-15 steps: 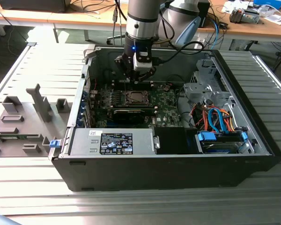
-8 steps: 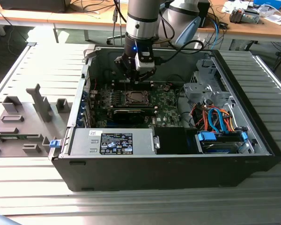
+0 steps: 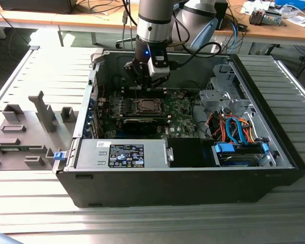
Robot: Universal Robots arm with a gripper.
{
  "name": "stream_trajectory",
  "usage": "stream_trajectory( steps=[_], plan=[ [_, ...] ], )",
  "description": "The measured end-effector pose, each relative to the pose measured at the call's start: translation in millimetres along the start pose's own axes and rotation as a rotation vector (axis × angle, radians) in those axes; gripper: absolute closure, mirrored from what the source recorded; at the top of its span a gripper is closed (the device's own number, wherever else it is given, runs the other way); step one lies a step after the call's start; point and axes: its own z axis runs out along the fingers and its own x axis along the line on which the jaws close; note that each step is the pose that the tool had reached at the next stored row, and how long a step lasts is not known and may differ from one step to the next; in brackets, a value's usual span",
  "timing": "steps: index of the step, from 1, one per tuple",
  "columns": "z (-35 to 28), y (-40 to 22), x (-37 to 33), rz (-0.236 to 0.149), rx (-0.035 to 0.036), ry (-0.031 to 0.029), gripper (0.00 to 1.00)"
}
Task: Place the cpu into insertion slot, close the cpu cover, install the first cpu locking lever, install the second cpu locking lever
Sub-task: 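Install the first cpu locking lever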
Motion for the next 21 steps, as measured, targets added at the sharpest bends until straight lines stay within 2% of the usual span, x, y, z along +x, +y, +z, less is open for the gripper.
stream_trajectory(
  steps=[12, 21],
  plan=[
    [0.0, 0.0, 0.0, -0.1, 0.0048, -0.0072, 0.89],
    [0.0, 0.0, 0.0, -0.161, 0.0078, -0.0116, 0.89]
  ],
)
